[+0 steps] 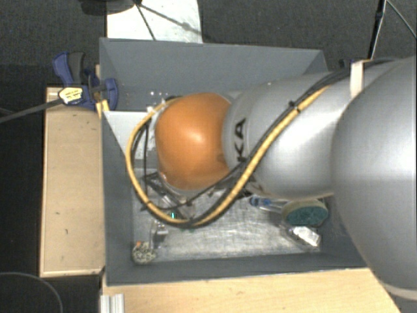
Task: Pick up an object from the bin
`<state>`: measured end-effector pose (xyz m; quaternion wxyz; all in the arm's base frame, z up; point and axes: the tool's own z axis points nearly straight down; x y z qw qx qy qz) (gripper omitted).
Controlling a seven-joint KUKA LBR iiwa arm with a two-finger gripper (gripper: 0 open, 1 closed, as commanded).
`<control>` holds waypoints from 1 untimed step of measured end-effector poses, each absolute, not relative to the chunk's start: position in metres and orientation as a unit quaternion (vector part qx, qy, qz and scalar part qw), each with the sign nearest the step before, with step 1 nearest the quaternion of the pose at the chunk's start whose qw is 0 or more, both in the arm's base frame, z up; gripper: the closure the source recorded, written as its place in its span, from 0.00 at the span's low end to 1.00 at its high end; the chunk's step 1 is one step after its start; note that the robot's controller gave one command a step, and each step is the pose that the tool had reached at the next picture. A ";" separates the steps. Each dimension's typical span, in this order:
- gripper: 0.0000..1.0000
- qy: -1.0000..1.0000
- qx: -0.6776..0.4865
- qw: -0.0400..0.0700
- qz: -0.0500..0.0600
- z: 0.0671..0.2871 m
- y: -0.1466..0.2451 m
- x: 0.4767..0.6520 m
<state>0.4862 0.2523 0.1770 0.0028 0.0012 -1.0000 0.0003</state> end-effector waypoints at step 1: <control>0.00 -0.990 0.143 0.002 0.001 0.110 0.199 0.476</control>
Offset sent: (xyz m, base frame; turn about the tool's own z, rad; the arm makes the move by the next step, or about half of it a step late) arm -0.0100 -0.0513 -0.0648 -0.2884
